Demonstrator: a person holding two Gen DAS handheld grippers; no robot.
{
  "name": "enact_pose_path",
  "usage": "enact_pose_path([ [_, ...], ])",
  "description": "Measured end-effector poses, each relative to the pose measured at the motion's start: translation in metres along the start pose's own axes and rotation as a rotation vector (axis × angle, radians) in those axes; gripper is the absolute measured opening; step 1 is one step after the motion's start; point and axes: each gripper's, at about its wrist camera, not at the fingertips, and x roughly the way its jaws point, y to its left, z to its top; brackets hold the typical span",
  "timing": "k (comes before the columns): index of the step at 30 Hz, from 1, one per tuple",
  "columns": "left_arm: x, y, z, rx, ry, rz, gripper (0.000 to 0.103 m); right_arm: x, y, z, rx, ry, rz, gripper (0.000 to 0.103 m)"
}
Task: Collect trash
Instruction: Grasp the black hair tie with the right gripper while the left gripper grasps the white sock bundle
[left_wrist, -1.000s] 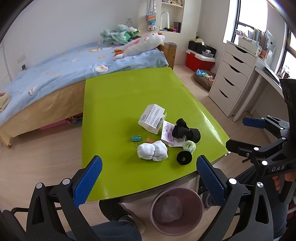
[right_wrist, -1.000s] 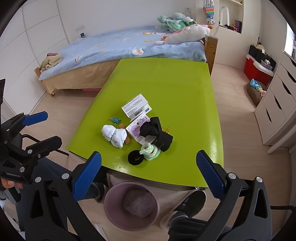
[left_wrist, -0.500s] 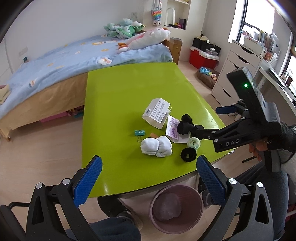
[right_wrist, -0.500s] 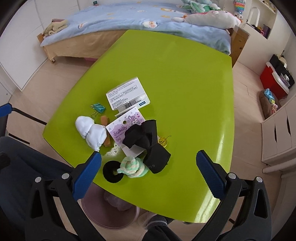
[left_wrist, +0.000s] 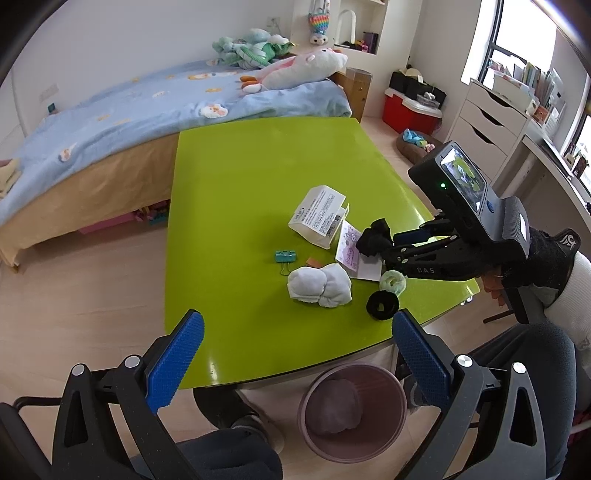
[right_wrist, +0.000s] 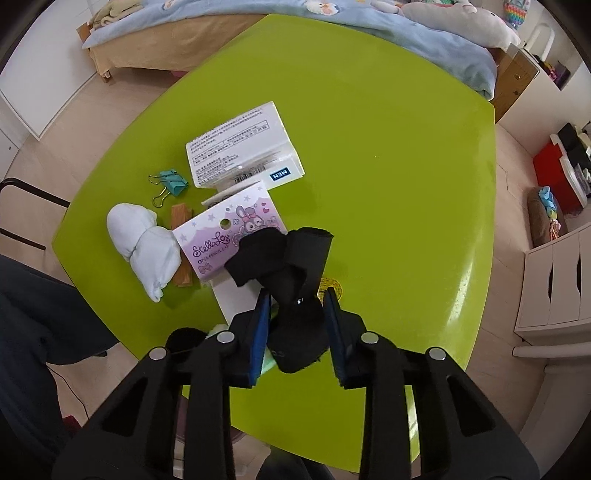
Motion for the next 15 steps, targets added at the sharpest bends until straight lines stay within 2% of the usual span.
enact_pose_path([
  [3,0.002,-0.001,0.002,0.000,0.001,-0.004,0.098,-0.005,-0.001,-0.004,0.011,-0.020,-0.003,0.020],
  [15,0.024,-0.008,0.017,0.012,0.024,-0.025,0.098,-0.049,-0.027,-0.018,0.179,-0.152,0.047,0.018],
])
